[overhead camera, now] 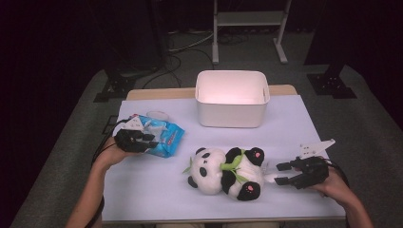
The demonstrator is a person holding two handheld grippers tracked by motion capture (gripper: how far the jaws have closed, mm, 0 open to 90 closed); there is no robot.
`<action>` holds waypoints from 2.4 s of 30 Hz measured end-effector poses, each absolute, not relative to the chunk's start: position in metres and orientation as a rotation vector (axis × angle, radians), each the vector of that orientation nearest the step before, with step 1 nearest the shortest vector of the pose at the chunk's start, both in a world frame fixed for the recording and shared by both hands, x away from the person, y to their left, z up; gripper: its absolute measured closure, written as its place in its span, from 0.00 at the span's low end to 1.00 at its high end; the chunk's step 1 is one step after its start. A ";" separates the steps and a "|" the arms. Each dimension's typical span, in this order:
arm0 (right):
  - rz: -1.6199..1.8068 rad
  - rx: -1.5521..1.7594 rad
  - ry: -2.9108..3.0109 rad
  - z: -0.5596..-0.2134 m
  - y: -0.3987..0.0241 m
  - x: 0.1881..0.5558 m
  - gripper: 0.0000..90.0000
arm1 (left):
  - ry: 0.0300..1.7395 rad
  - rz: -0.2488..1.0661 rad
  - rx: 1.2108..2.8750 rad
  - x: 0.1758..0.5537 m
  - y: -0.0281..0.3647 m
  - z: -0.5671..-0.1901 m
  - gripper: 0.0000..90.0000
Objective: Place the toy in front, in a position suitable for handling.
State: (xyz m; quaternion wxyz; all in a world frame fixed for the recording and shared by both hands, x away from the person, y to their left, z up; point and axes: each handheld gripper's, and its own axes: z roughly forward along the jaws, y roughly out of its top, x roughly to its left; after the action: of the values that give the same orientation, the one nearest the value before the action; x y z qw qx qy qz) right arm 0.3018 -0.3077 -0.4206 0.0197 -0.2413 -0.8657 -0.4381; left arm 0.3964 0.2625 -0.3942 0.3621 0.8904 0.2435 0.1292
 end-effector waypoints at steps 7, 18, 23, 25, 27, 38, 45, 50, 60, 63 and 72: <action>-1.369 -0.757 -2.687 -0.420 -0.309 0.301 0.43 | 0.613 0.346 2.284 0.399 0.262 -0.395 0.85; -1.372 -0.760 -2.689 -0.421 -0.310 0.302 0.43 | 0.577 0.354 2.304 0.402 0.258 -0.395 1.00; -1.385 -0.765 -2.687 -0.420 -0.313 0.302 0.44 | 0.595 0.317 2.272 0.401 0.259 -0.392 1.00; -1.387 -0.765 -2.686 -0.420 -0.313 0.302 0.44 | 0.595 0.305 2.249 0.400 0.260 -0.390 1.00; -1.384 -0.766 -2.685 -0.420 -0.313 0.302 0.44 | 0.585 0.306 2.247 0.398 0.259 -0.387 1.00; -1.381 -0.764 -2.702 -0.420 -0.312 0.301 0.45 | 0.547 0.267 2.248 0.393 0.260 -0.374 1.00; -1.386 -0.764 -2.696 -0.420 -0.311 0.301 0.45 | 0.535 0.262 2.258 0.391 0.259 -0.372 1.00; -1.384 -0.761 -2.695 -0.420 -0.311 0.300 0.45 | 0.536 0.236 2.236 0.391 0.257 -0.374 1.00; -1.386 -0.762 -2.693 -0.420 -0.311 0.301 0.45 | 0.493 0.195 2.228 0.388 0.253 -0.368 1.00; -1.386 -0.762 -2.696 -0.419 -0.312 0.300 0.45 | 0.470 0.201 2.260 0.385 0.249 -0.365 1.00; -1.386 -0.763 -2.695 -0.419 -0.312 0.301 0.45 | 0.427 0.187 2.283 0.383 0.240 -0.361 1.00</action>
State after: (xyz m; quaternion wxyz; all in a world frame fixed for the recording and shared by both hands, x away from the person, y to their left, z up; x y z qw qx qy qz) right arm 0.3006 -0.3117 -0.4193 0.0084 -0.2441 -0.8624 -0.4434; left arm 0.3829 0.2398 -0.3606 0.3945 0.9003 0.1685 0.0738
